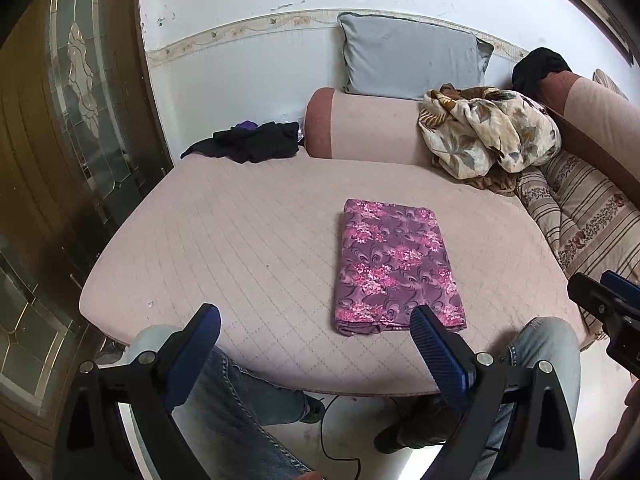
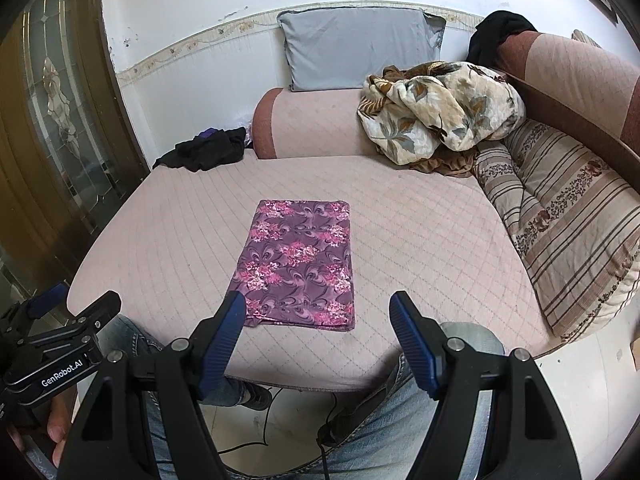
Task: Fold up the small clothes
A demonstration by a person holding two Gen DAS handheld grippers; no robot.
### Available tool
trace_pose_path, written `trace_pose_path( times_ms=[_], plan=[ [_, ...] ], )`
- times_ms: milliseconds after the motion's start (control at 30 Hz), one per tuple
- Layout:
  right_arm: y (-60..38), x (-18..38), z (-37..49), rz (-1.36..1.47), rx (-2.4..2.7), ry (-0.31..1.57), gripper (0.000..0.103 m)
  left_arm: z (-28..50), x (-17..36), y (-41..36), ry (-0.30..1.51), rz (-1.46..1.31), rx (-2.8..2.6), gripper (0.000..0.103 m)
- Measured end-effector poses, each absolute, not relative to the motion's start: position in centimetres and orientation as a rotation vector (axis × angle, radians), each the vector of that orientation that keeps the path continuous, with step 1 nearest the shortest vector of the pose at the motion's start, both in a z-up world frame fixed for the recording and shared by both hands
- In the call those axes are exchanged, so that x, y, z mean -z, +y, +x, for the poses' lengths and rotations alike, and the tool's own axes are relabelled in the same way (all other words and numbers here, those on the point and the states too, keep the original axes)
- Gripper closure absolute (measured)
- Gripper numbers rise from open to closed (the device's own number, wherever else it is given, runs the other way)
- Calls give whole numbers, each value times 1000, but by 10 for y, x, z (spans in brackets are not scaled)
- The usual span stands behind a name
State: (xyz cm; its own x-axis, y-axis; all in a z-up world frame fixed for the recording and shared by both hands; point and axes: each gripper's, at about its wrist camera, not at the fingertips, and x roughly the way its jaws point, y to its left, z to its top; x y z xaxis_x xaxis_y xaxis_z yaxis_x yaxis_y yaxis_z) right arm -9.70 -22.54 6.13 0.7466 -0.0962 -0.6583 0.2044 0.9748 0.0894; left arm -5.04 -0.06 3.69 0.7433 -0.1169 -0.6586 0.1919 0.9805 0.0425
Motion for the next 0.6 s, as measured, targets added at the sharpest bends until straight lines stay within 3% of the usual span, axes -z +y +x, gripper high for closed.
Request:
trace_pose_path(
  times_ms=[600],
  plan=[
    [-220, -50, -85, 158, 155, 735, 30, -45, -25, 0, 743, 118, 154, 5]
  ],
)
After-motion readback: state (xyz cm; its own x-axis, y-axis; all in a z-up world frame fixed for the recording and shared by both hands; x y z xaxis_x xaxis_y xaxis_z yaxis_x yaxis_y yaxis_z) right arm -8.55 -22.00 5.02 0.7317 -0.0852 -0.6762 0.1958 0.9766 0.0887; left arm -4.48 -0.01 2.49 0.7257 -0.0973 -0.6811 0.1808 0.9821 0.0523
